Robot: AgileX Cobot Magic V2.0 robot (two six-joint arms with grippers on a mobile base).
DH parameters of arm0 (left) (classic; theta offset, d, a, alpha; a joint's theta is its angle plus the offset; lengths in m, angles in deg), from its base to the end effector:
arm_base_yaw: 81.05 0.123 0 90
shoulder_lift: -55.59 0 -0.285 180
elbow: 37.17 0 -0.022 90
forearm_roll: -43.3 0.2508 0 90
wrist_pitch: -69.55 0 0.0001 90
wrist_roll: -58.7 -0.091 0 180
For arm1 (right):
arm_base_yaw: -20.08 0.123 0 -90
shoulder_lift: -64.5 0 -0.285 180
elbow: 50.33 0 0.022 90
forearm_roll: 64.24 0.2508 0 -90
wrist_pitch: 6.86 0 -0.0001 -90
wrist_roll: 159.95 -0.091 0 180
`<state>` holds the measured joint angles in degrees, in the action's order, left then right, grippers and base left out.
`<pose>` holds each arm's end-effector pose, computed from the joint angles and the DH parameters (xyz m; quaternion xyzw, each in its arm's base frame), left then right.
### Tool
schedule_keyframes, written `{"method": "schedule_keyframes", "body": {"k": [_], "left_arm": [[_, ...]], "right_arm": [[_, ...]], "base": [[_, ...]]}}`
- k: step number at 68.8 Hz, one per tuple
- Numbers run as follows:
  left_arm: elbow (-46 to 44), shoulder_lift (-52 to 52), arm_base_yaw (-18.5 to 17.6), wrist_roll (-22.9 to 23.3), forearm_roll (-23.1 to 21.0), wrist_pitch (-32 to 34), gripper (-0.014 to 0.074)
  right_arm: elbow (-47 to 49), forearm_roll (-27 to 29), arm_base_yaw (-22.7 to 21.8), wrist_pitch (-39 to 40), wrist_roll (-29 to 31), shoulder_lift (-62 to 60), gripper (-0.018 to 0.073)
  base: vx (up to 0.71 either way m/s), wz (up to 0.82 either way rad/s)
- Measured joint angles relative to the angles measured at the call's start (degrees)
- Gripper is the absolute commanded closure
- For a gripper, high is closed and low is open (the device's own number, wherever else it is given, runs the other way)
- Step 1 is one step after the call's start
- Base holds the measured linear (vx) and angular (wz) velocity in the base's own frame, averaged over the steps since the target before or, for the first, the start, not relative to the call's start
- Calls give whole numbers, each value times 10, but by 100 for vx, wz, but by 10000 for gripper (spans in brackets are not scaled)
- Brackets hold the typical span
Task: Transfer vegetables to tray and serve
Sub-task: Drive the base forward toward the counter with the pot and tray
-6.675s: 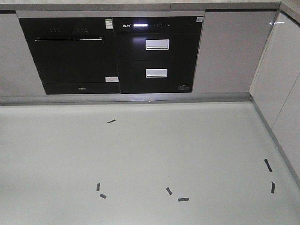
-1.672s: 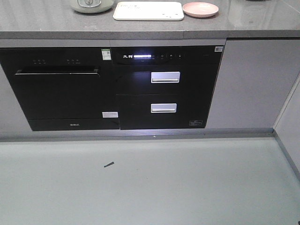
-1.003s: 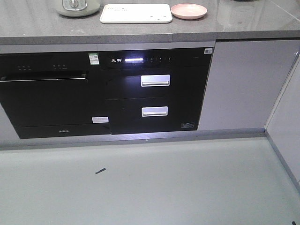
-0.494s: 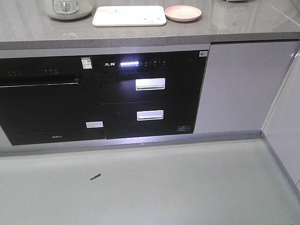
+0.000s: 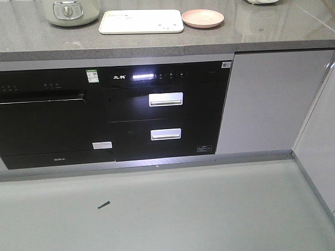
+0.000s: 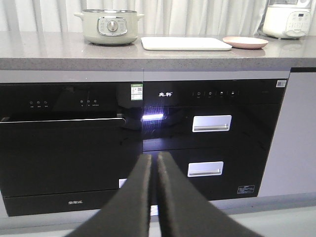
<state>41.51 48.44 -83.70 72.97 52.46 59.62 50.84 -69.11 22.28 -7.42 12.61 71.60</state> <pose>0.0563 -0.0001 0.1896 -0.0260 0.7405 -0.0361 0.6705 0.0566 0.0021 0.2034 0.0025 0.6851 0.0300 0.7278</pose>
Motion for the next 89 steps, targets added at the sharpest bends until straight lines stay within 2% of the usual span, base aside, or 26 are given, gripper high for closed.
{"method": "schedule_keyframes", "body": {"k": [89], "left_arm": [[0,0,0,0,0,0,602]], "right_arm": [[0,0,0,0,0,0,562]], "base": [[11,1]]}}
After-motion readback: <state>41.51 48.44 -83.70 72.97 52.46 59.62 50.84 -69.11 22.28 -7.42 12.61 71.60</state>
